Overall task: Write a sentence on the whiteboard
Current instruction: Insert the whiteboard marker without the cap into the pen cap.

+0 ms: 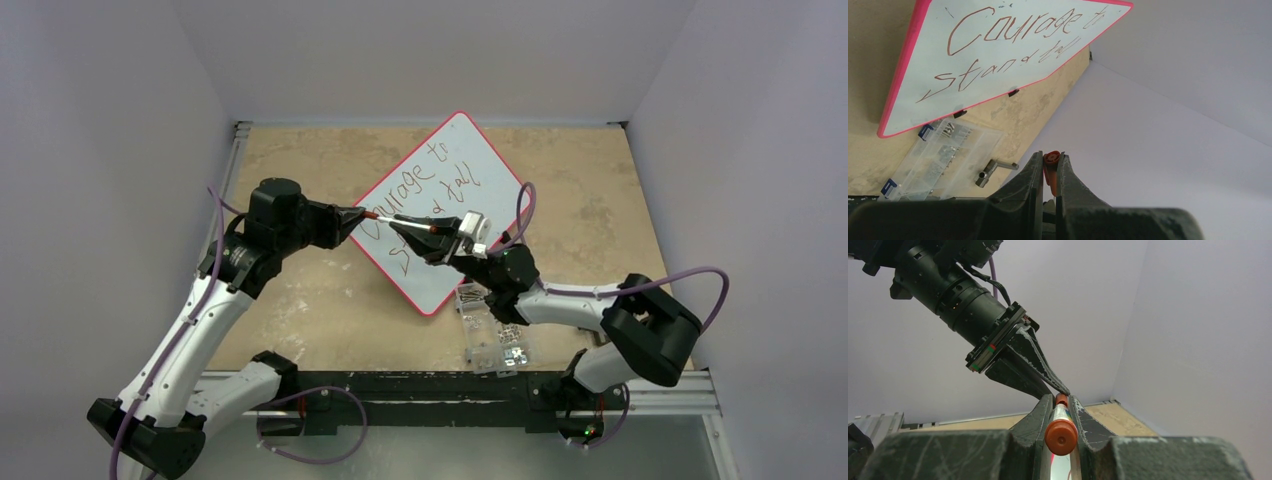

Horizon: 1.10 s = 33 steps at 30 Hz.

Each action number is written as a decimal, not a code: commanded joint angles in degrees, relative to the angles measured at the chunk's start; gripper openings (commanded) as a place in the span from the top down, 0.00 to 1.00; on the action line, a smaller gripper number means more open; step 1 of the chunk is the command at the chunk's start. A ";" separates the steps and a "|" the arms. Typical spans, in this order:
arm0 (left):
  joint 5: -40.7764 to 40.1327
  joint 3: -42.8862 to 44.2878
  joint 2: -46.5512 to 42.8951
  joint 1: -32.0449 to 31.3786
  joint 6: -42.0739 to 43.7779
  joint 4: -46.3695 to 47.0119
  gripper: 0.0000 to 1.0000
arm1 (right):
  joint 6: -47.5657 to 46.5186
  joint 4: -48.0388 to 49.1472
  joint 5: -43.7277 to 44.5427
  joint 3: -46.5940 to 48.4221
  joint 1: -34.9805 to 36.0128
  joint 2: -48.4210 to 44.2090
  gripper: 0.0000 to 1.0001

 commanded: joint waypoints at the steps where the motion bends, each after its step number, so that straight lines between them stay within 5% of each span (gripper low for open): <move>1: 1.62 0.41 -0.41 0.28 -0.71 2.17 1.00 | -1.29 2.69 0.70 2.46 0.49 0.61 1.00; 33: 8.40 0.50 -2.11 0.08 1.38 8.61 1.00 | -2.30 2.21 10.89 14.09 3.66 15.54 1.00</move>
